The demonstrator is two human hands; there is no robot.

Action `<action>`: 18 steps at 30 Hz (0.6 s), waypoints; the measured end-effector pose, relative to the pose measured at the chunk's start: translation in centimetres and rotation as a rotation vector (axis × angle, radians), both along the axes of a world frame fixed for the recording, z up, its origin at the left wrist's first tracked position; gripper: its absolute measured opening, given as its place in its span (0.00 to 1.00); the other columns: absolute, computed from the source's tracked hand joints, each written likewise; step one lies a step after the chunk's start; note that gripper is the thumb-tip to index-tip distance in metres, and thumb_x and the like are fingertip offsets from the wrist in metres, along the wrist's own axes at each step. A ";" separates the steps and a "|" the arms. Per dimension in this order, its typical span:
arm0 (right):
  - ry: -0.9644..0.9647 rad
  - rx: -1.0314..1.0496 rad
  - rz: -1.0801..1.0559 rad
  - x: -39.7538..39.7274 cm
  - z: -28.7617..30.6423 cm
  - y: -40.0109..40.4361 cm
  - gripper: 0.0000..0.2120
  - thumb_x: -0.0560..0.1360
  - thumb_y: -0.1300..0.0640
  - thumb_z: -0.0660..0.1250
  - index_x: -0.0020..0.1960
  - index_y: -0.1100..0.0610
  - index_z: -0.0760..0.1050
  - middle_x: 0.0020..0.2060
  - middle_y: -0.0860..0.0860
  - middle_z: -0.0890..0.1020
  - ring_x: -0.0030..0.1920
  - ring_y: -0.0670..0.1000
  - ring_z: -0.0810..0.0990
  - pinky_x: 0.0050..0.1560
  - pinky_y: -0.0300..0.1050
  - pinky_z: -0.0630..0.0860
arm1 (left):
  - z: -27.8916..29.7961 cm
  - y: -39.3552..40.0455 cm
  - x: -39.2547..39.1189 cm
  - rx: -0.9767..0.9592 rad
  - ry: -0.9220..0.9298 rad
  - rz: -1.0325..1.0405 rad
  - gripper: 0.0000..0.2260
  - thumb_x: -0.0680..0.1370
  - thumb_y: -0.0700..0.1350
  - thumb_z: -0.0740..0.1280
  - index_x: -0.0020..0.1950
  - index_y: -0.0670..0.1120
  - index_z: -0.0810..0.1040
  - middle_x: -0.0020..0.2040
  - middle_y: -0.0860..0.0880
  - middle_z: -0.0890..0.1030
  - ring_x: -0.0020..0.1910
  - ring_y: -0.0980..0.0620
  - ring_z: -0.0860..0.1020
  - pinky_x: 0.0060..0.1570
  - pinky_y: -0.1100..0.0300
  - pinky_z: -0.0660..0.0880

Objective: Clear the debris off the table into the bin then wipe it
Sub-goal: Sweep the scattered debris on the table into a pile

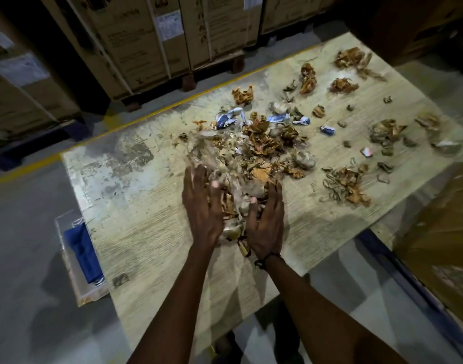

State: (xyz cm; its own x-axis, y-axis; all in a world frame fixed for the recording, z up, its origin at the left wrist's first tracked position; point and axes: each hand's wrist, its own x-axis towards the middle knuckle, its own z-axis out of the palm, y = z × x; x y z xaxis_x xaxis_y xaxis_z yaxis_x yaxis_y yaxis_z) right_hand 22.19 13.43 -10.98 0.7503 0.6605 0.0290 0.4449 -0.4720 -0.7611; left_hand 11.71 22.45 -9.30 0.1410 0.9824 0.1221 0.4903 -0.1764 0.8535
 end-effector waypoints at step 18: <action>0.023 0.067 0.250 9.2 1.2 -1.0 0.28 0.85 0.47 0.61 0.81 0.58 0.62 0.81 0.55 0.64 0.80 0.51 0.62 0.70 0.20 0.48 | -1.8 -3.7 10.3 -0.036 0.298 0.157 0.31 0.85 0.65 0.49 0.86 0.55 0.53 0.86 0.44 0.52 0.84 0.41 0.53 0.81 0.42 0.55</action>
State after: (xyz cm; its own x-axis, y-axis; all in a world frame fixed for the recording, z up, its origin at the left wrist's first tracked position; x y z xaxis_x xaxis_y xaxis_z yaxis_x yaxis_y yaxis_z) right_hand 31.41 12.41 -9.80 0.5648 0.8227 0.0639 0.5239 -0.2977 -0.7981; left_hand 21.96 18.76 -11.12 0.0117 0.9979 0.0630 0.7377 -0.0511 0.6732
